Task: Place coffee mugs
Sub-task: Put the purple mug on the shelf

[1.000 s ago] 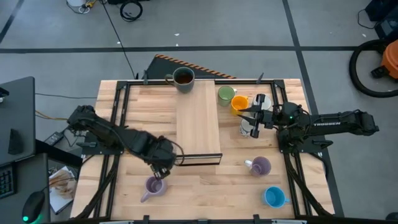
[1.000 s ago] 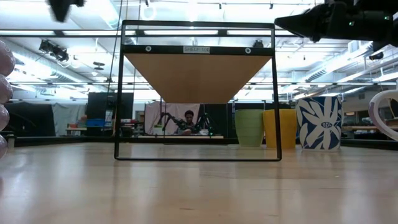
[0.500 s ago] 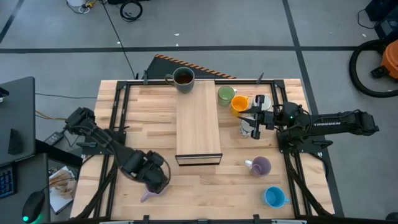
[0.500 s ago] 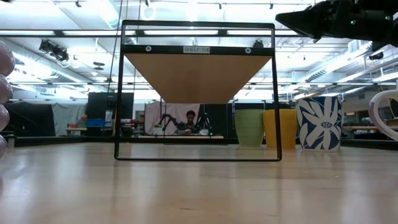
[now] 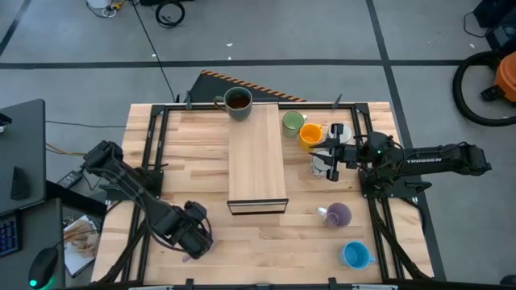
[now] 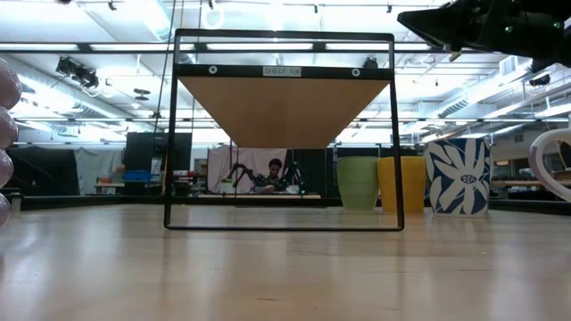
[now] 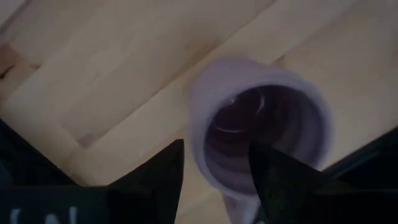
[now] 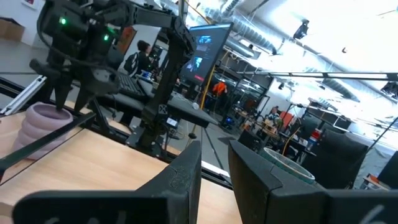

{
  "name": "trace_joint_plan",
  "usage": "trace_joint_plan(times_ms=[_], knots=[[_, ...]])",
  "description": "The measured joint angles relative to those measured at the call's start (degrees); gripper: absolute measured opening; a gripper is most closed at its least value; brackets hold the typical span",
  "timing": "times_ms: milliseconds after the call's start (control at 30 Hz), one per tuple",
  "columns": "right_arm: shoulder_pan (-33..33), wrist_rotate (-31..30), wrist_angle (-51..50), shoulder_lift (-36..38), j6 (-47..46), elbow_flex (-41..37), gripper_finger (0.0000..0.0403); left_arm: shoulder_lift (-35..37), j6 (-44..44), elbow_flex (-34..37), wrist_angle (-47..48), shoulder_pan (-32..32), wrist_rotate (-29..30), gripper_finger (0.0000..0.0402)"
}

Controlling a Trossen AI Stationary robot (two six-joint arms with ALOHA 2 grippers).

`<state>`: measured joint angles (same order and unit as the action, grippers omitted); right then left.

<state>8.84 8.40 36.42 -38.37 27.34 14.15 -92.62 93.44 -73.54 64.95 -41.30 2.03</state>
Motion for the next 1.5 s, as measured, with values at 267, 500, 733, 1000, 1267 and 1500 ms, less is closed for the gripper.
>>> trace_joint_plan(times_ms=[267, 500, 733, 1000, 1267, 1500], knots=[[0.0, 0.17, -0.02, 0.0, -0.12, 0.0, 0.0087, 0.02, -2.59, 6.48, -7.88, 0.04, 0.51, 0.0179], [-0.02, 0.2, -0.07, -0.1, -0.3, 0.0, 0.0087, 0.02, -4.02, 10.33, -13.44, 0.09, 0.37, 0.0121], [-0.02, 0.17, -0.05, -0.37, -0.29, 0.0, 0.0087, -0.02, -7.16, 9.94, -11.59, 1.12, 0.38, 0.0033], [-0.02, 0.24, -0.03, -0.62, -0.34, 0.0, 0.0087, 1.61, -17.91, 3.35, 3.39, 5.75, -3.81, 0.0033], [-0.02, 0.26, -0.04, -0.92, -1.22, 0.0, 0.0087, 3.32, -36.74, -8.29, 25.33, 16.41, 3.18, 0.0033], [-0.02, 0.28, -0.22, -1.35, -2.3, 0.0, 0.0087, 3.99, -59.42, -13.04, 25.28, 28.46, 9.32, 0.0033]])
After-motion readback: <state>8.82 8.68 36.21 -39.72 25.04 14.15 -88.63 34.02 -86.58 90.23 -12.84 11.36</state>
